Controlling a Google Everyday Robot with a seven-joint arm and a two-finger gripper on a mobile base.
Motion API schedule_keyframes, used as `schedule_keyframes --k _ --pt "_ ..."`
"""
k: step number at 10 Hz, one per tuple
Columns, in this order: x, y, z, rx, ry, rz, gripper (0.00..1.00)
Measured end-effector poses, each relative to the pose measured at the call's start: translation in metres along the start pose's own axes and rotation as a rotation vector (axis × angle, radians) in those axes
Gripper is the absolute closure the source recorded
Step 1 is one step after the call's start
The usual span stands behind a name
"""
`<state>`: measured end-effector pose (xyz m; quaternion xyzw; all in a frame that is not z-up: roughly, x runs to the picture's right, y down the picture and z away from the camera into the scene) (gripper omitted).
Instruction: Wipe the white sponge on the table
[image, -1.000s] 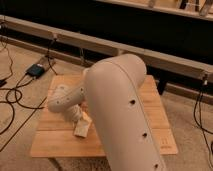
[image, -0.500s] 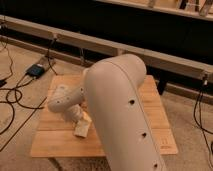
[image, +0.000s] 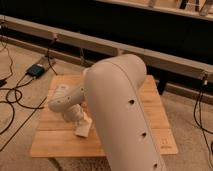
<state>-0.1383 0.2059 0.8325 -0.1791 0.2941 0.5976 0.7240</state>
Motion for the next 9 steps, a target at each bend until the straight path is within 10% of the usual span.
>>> schedule_keyframes --k 2,9 --pt "0.001 -0.002 0.000 0.001 0.004 0.004 0.99" --pt "0.017 -0.030 0.000 0.031 0.048 0.072 1.00"
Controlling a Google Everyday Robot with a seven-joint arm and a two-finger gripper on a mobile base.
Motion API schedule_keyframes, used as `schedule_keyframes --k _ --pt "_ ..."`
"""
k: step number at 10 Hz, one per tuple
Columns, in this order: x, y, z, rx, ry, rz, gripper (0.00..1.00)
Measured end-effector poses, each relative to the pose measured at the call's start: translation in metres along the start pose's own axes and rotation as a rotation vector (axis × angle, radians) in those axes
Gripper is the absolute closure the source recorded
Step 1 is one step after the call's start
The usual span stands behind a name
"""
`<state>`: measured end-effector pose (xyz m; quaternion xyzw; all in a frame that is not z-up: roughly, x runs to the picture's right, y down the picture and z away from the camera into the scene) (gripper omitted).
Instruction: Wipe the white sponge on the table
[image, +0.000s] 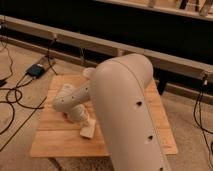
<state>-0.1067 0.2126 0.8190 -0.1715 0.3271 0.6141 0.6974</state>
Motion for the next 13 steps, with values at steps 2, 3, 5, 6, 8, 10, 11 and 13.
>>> schedule_keyframes --k 2,3,5,6,8,10,11,13 --pt "0.001 -0.009 0.002 0.010 0.013 0.029 1.00" --pt "-0.001 -0.012 0.004 0.010 0.016 0.043 1.00" --pt "-0.008 -0.015 0.005 0.005 0.021 0.072 1.00" --pt "-0.015 -0.014 0.005 0.001 0.022 0.077 1.00" --pt "-0.025 -0.007 0.005 -0.007 0.022 0.068 1.00" --pt "-0.034 0.012 0.001 -0.025 0.010 0.039 1.00" --pt "-0.039 0.027 -0.006 -0.050 -0.006 0.021 1.00" --pt "-0.036 0.047 -0.020 -0.075 -0.018 -0.021 1.00"
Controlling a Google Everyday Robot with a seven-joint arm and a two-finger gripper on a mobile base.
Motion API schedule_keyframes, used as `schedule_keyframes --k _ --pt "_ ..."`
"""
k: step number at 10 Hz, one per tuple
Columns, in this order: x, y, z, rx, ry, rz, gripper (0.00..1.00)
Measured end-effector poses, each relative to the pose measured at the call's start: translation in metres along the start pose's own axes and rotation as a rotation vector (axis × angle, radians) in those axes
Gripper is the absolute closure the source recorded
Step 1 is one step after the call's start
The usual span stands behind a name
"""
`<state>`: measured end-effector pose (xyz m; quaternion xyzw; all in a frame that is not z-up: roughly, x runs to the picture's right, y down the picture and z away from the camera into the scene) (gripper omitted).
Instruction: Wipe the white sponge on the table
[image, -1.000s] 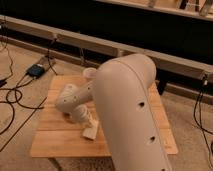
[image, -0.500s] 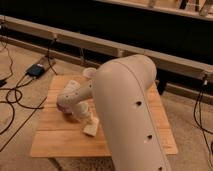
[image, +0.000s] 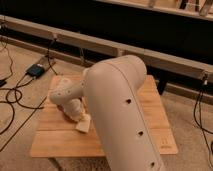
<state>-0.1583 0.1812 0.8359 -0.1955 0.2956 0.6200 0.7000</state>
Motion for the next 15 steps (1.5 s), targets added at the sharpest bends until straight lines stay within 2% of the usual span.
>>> schedule_keyframes --k 3,5,7,10,15 --pt "0.020 0.032 -0.022 -0.047 0.018 -0.078 1.00" --pt "0.044 0.049 -0.030 -0.078 0.056 -0.140 1.00" --pt "0.072 0.052 -0.030 -0.094 0.106 -0.190 1.00" --pt "0.084 0.037 -0.025 -0.081 0.135 -0.178 1.00" --pt "0.095 -0.003 -0.007 -0.044 0.182 -0.065 1.00"
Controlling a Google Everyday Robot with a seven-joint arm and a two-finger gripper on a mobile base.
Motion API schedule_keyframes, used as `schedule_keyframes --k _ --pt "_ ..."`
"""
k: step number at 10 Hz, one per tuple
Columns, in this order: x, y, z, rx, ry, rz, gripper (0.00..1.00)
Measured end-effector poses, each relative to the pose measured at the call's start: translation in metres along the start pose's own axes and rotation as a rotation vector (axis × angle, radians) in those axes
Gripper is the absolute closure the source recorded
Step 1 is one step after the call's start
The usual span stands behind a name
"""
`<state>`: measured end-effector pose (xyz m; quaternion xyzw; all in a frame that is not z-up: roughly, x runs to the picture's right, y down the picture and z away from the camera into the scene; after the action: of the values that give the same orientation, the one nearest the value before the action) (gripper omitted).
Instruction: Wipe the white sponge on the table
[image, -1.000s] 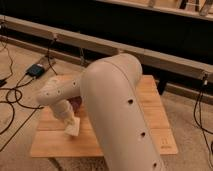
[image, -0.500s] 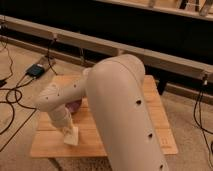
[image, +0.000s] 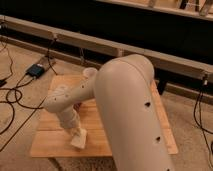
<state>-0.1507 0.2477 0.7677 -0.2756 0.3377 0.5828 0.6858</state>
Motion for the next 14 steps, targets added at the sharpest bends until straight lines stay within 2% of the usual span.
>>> schedule_keyframes --k 7,11,14 --pt "-0.012 -0.045 0.024 -0.037 0.062 0.174 1.00" --pt "-0.041 -0.071 0.025 -0.075 0.039 0.276 1.00" --pt "-0.066 -0.083 0.021 -0.110 0.002 0.308 1.00"
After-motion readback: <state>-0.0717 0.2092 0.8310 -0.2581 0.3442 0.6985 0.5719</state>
